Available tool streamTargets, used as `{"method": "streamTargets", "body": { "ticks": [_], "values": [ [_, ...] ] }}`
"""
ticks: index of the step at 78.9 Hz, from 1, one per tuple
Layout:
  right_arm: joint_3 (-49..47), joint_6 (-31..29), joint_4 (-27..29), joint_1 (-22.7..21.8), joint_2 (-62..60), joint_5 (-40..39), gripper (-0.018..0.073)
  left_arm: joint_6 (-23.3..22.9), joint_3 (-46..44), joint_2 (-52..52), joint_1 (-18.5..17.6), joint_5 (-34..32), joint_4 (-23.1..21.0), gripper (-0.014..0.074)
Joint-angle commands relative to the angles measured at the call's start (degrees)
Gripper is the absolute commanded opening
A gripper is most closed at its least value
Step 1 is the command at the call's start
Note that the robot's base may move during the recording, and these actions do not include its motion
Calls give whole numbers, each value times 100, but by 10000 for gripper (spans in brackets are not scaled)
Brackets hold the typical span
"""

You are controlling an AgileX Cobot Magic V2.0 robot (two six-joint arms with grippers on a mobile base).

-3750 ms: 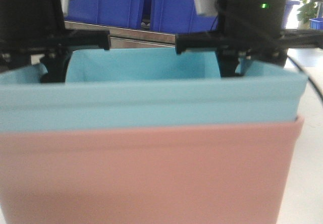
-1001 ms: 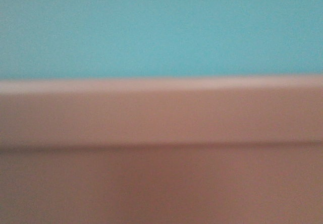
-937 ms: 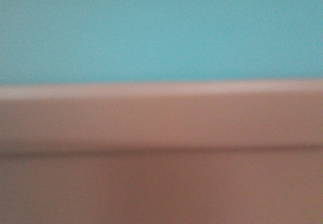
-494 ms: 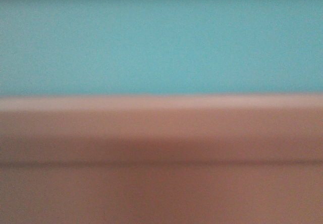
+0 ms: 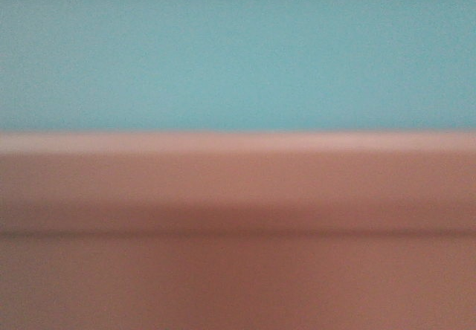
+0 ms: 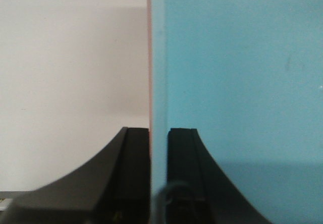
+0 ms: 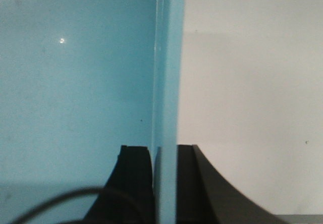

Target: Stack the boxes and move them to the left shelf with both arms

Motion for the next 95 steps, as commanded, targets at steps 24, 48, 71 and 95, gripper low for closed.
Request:
{"method": "streamTargets", "body": {
  "ticks": [24, 48, 71, 95],
  "values": [
    [-325, 423, 229, 164, -178, 361, 70, -81, -304, -135, -222, 247, -883, -7],
    [-325, 397, 197, 164, -178, 361, 70, -81, -304, -135, -222, 247, -862, -7],
    [-325, 398, 192, 164, -178, 329, 70, -81, -304, -135, -222, 247, -905, -7],
    [-325, 398, 192, 164, -178, 317, 70, -81, -304, -135, -222, 247, -905, -7]
  ]
}}
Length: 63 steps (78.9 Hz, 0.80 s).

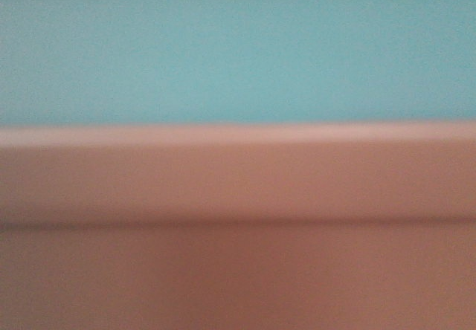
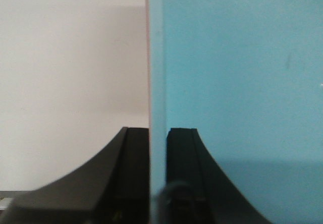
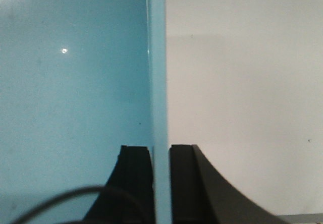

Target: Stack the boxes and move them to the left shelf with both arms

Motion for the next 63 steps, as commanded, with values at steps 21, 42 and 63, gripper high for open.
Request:
{"method": "streamTargets", "body": {
  "ticks": [21, 42, 63],
  "values": [
    [-325, 87, 305, 155, -178, 317, 70, -48, -304, -135, -222, 247, -905, -7],
    [-325, 87, 305, 155, -178, 317, 70, -48, -304, -135, -222, 247, -905, -7],
    [-325, 87, 305, 155, -178, 311, 70, -48, -304, -123, -222, 247, -905, -7]
  ]
}}
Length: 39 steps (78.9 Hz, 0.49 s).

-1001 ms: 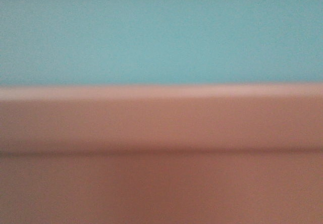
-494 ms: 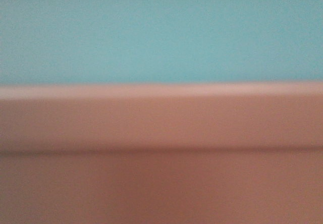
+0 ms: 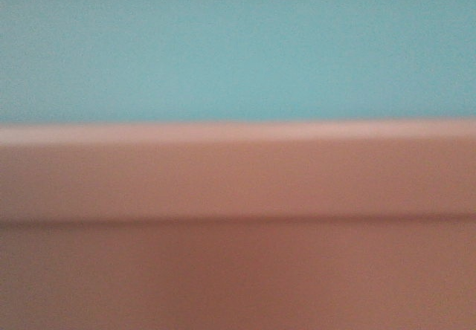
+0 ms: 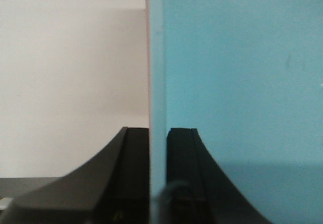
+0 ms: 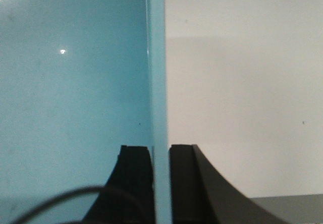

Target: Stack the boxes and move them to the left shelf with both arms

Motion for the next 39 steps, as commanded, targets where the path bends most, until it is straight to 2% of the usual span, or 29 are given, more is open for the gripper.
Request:
{"method": "streamTargets", "body": {
  "ticks": [1, 39],
  "values": [
    [-325, 87, 327, 155, -178, 311, 70, -38, -304, -123, -222, 247, -905, -7],
    [-325, 87, 327, 155, -178, 311, 70, -38, -304, -114, -222, 224, -919, -7]
  ]
}}
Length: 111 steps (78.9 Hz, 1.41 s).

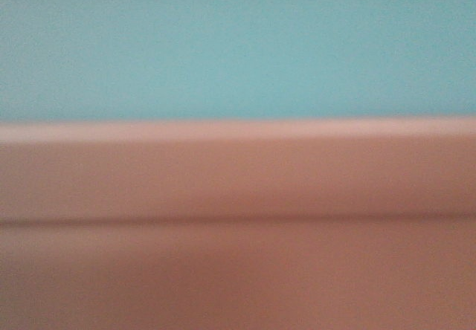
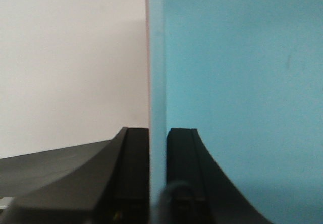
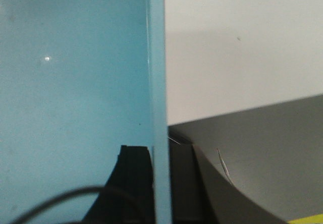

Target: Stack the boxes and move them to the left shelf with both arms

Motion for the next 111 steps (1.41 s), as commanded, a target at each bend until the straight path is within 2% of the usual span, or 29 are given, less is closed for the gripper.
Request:
{"method": "streamTargets", "body": {
  "ticks": [1, 111],
  "values": [
    [-325, 75, 327, 155, -178, 311, 70, -38, -304, -114, -222, 214, -919, -7],
    [-325, 75, 332, 155, -178, 313, 70, -38, -304, -114, -222, 214, -919, -7]
  ]
}}
